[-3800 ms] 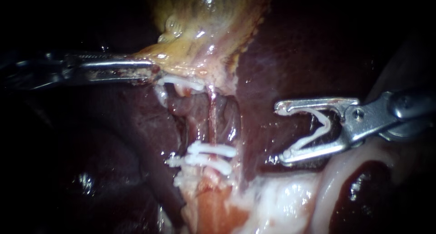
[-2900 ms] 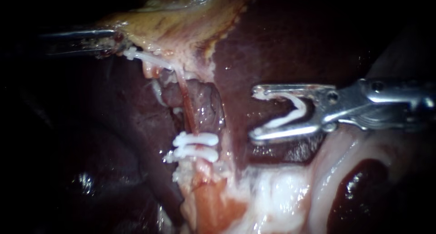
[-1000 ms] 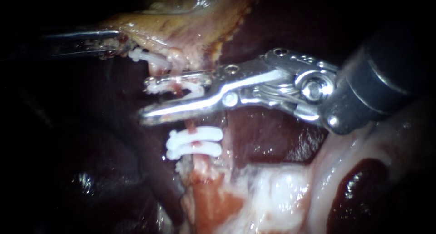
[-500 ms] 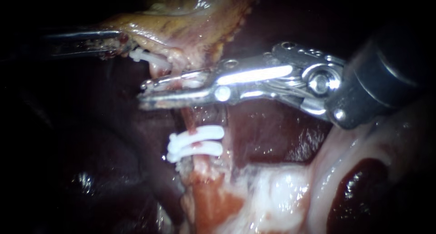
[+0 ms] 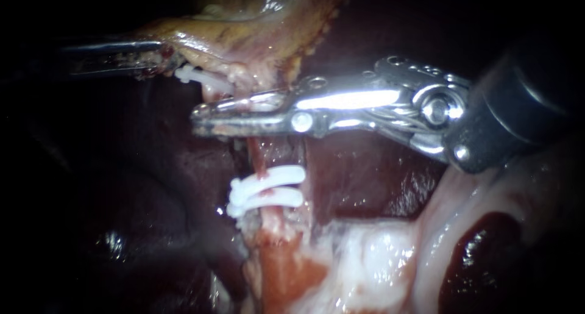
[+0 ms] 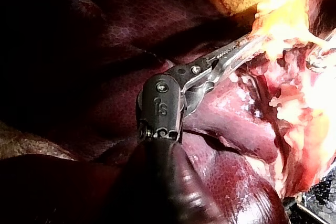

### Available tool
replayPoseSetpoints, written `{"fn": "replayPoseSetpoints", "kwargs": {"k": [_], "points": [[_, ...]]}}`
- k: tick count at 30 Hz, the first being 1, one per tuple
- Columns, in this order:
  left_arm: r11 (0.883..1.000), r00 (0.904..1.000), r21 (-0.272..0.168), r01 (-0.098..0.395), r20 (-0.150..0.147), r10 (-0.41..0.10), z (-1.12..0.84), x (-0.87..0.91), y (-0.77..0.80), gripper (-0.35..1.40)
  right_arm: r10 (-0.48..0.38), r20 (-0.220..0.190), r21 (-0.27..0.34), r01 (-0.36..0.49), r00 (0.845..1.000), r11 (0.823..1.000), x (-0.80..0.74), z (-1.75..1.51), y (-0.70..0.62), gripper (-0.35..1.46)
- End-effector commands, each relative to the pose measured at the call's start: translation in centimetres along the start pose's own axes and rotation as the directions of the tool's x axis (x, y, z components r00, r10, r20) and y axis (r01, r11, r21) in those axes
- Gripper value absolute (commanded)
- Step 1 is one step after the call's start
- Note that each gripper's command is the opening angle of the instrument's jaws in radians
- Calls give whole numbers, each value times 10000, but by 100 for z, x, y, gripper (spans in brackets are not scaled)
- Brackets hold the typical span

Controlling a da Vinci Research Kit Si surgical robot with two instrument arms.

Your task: Clipping third clip right tube

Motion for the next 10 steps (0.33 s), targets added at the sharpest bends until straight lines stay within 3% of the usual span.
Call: {"fn": "replayPoseSetpoints", "kwargs": {"k": [1,10], "points": [[10000,10000,-6,-1,2,1,0,0,0,-35,-12,13,-17,12,10000,10000,-2,1,1,-35],[10000,10000,-9,-1,2,1,0,0,-2,-35,-20,18,-15,20,10000,10000,-3,1,1,-35]]}}
